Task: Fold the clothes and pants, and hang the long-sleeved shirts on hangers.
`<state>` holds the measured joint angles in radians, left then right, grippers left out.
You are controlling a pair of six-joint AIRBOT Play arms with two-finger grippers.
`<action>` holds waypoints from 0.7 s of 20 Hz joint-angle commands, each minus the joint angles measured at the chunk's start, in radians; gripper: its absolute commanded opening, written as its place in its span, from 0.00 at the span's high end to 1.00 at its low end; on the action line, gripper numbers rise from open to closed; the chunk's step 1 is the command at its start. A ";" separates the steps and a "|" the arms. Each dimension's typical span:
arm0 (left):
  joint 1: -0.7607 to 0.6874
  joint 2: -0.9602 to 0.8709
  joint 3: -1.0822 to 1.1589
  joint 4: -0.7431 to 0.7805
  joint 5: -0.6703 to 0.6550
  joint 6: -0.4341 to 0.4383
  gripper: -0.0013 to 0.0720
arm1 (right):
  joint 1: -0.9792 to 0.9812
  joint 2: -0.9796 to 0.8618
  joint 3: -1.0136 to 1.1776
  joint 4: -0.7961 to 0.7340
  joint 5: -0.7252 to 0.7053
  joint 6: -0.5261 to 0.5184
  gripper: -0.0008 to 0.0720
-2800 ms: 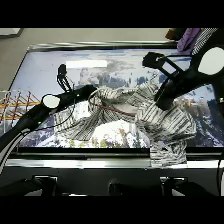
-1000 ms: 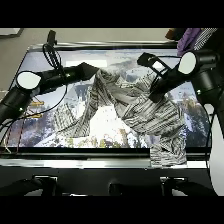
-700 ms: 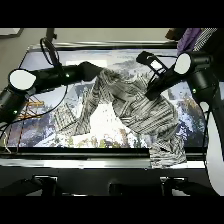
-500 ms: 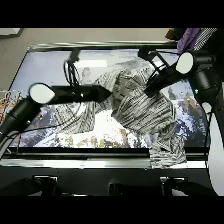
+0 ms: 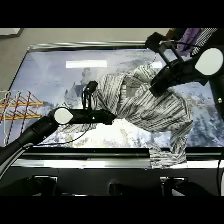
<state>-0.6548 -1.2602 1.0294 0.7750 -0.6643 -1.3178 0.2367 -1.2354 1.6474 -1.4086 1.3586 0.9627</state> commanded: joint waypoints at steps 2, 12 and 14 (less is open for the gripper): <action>0.006 0.002 0.015 0.004 -0.035 0.020 0.62 | 0.000 0.026 -0.002 0.084 0.037 0.002 0.96; 0.322 0.130 0.276 0.004 -0.324 0.320 0.14 | -0.016 0.000 -0.002 0.232 -0.006 -0.443 0.96; 0.380 0.159 0.276 0.004 -0.359 0.426 0.14 | -0.016 -0.013 -0.002 0.333 -0.003 -0.579 0.96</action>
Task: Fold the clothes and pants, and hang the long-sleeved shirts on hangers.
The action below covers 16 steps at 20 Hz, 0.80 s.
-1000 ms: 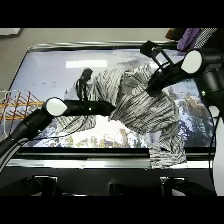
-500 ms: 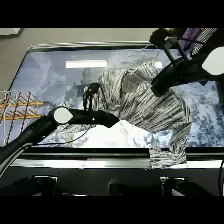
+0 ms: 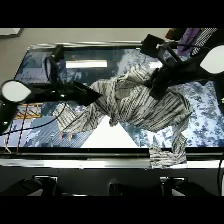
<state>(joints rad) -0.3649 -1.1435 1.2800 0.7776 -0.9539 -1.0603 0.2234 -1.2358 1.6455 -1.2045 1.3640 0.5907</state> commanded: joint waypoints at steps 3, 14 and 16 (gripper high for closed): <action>0.158 0.051 0.015 0.005 -0.167 0.266 0.14 | -0.003 -0.037 0.000 0.209 -0.001 -0.297 0.96; 0.170 0.006 -0.056 0.005 -0.201 0.591 0.14 | -0.002 -0.103 0.000 0.338 0.013 -0.300 0.96; 0.170 -0.008 -0.056 -0.006 -0.180 0.593 0.14 | -0.002 -0.103 0.000 0.357 0.025 -0.300 0.96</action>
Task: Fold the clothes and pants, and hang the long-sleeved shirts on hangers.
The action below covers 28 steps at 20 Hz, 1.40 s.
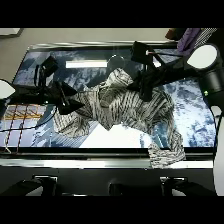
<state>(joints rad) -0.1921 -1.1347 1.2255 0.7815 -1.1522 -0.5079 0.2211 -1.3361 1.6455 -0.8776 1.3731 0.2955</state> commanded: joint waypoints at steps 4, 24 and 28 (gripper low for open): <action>-0.024 -0.048 -0.002 -0.045 0.016 0.041 0.17 | 0.001 -0.003 0.000 0.042 0.016 -0.004 0.96; -0.094 0.067 -0.001 -0.044 0.018 0.090 0.95 | -0.457 0.132 -0.037 -0.042 0.061 0.032 0.29; -0.109 0.071 -0.001 -0.044 0.018 0.089 0.95 | -0.418 0.052 -0.070 -0.026 0.071 -0.093 0.25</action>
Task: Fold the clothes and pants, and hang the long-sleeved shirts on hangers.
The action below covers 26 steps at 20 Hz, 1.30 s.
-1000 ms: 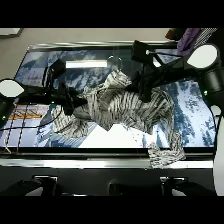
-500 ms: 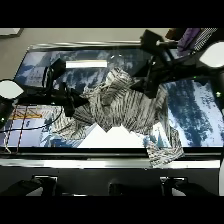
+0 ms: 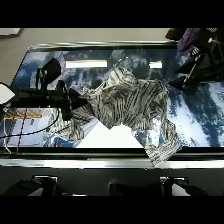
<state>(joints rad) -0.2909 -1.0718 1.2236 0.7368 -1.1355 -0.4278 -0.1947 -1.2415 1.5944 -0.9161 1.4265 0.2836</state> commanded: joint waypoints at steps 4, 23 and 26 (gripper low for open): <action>-0.009 0.008 0.001 0.000 0.001 0.009 0.95 | 0.080 -0.119 -0.019 0.018 0.013 -0.083 0.26; 0.010 0.003 0.001 0.000 0.553 -0.567 0.05 | 0.122 0.169 -0.019 -0.123 0.045 0.255 0.96; 0.010 0.014 0.001 0.000 0.692 -0.717 0.05 | 0.122 0.264 -0.019 -0.266 -0.043 0.487 0.96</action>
<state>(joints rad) -0.2821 -1.0645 1.2236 0.7341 -0.6254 -0.9585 -0.0731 -1.0626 1.5757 -1.0458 1.4609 0.5430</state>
